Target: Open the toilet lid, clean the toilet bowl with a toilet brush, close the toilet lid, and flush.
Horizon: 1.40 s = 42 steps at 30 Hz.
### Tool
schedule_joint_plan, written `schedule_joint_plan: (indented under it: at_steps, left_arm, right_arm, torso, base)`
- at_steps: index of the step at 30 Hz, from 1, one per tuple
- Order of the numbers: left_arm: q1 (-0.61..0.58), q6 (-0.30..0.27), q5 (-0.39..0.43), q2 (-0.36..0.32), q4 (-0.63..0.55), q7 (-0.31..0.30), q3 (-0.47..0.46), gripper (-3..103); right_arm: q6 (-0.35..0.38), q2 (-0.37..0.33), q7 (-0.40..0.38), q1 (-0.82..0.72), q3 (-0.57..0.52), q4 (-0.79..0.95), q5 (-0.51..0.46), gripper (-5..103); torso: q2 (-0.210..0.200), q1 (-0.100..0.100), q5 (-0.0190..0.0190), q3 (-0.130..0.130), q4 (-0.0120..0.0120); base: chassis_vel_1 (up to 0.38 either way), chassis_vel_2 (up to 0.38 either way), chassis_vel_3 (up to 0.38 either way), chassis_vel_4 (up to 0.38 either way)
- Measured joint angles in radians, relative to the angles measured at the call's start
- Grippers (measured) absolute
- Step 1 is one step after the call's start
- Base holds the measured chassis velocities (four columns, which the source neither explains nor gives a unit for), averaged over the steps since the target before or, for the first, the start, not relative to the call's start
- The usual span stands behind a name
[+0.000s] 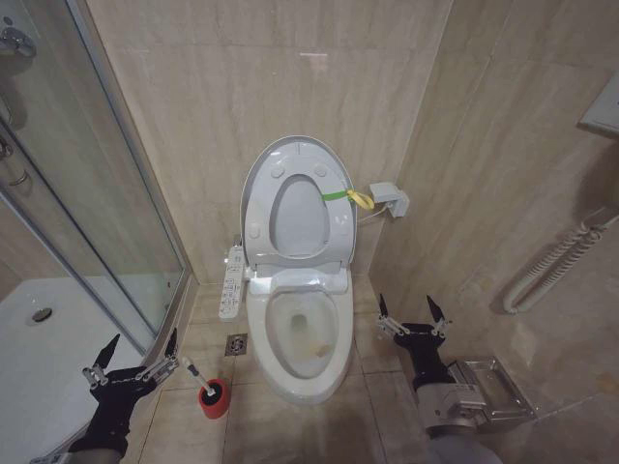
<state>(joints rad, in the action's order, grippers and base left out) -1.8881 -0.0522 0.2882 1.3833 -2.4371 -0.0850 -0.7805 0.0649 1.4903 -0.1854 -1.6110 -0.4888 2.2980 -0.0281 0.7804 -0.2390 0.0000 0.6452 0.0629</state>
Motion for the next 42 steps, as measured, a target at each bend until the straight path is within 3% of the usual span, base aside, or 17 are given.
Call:
schedule_joint_plan:
  at_steps: [42]
  left_arm:
    - [0.0,0.0,0.0,0.0,0.0,0.0,0.0,100]
  right_arm:
    - [0.0,0.0,0.0,0.0,0.0,0.0,0.0,100]
  torso:
    - [0.0,0.0,0.0,0.0,0.0]
  base:
    - [0.0,0.0,0.0,0.0]
